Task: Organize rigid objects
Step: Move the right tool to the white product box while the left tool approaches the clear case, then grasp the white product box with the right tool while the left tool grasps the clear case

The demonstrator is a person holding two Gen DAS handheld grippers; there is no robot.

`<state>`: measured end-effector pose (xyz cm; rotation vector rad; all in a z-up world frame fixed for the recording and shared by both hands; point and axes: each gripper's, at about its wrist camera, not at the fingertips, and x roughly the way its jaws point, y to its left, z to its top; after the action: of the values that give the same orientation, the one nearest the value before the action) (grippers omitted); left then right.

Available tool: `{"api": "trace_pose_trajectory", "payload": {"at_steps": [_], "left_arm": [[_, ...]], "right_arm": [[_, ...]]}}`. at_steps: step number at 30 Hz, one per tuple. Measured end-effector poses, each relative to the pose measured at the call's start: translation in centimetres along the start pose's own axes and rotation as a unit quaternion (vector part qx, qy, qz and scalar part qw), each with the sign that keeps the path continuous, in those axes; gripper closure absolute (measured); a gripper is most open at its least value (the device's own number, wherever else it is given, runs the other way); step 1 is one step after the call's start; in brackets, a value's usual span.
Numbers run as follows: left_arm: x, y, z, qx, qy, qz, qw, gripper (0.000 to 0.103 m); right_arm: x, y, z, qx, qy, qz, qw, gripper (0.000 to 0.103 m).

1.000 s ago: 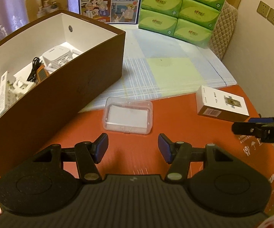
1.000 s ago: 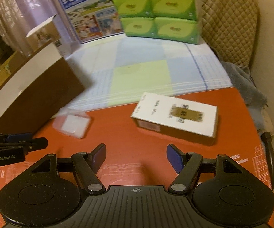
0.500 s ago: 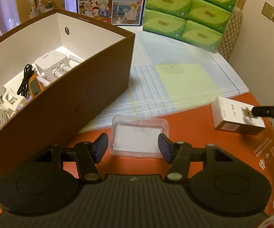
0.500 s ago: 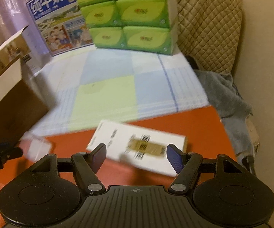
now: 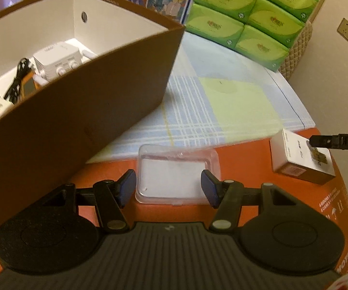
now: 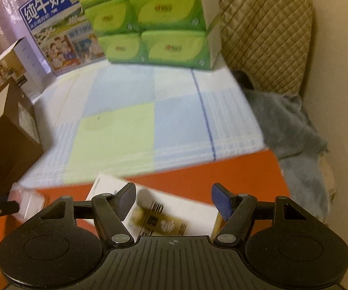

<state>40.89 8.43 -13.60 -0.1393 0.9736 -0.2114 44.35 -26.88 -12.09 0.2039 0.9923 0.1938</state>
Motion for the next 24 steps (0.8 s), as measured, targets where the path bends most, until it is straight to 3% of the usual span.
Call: {"api": "trace_pose_trajectory", "payload": {"at_steps": [11, 17, 24], "left_arm": [[-0.8, -2.7, -2.1, 0.018, 0.017, -0.041, 0.9988, 0.049], [-0.9, -4.0, -1.4, 0.075, 0.015, 0.014, 0.9970, 0.049], [0.5, -4.3, 0.2, 0.132, 0.015, 0.029, 0.9907, 0.042]], "right_arm": [[-2.0, 1.9, -3.9, 0.005, 0.028, 0.019, 0.999, 0.036], [-2.5, 4.5, -4.5, -0.043, 0.030, 0.010, 0.999, 0.036], [-0.8, 5.9, -4.6, -0.093, 0.044, -0.010, 0.995, 0.036]]}}
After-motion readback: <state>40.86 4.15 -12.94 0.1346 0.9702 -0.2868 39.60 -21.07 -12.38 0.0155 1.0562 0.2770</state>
